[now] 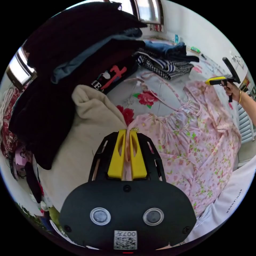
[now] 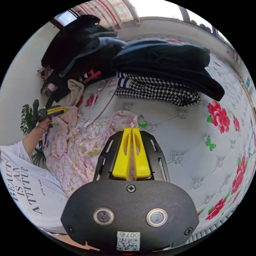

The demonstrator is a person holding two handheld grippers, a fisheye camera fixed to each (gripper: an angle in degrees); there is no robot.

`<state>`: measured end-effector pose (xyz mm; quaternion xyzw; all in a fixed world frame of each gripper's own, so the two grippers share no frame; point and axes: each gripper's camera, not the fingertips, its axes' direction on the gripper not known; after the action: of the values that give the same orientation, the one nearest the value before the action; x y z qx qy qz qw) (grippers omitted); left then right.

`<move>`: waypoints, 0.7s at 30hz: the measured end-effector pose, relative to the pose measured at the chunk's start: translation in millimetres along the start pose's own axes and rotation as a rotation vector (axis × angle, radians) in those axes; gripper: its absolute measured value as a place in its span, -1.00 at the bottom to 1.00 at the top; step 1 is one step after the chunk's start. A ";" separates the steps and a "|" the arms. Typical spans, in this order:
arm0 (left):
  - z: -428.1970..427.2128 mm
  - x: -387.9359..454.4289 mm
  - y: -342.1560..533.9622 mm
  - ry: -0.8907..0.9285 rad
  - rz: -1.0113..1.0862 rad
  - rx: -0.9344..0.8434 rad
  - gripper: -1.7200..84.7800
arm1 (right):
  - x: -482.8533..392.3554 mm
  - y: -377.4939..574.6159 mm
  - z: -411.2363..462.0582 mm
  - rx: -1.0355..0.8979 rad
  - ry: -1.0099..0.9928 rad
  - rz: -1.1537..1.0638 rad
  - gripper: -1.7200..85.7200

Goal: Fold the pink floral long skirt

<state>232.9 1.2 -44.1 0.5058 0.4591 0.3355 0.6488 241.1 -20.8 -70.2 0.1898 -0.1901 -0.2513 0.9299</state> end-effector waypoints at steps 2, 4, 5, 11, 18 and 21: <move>-49.9 -20.5 15.9 0.046 -0.056 0.081 -0.97 | -5.6 13.0 -37.8 0.098 -0.033 -0.006 -0.96; -90.3 -32.8 34.0 0.115 -0.077 0.168 -0.98 | -14.3 37.0 -85.9 0.199 -0.079 -0.027 -0.97; -114.6 -37.6 46.2 0.158 -0.082 0.207 -0.98 | -16.3 43.9 -96.8 0.218 -0.090 -0.028 -0.97; -238.4 -20.3 115.7 0.230 0.030 0.316 -0.98 | -45.4 136.9 -182.4 0.311 -0.171 -0.136 -0.97; -357.3 19.8 231.5 0.213 -0.006 0.243 -0.98 | -67.2 288.4 -216.4 0.220 -0.163 -0.152 -0.96; -378.7 34.4 279.8 0.242 -0.075 0.161 -0.98 | -60.4 351.1 -206.9 0.183 -0.133 -0.080 -0.96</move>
<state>-101.0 237.7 191.6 0.4946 0.5779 0.3316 0.5581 424.4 346.5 -105.3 0.2642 -0.2656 -0.2820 0.8833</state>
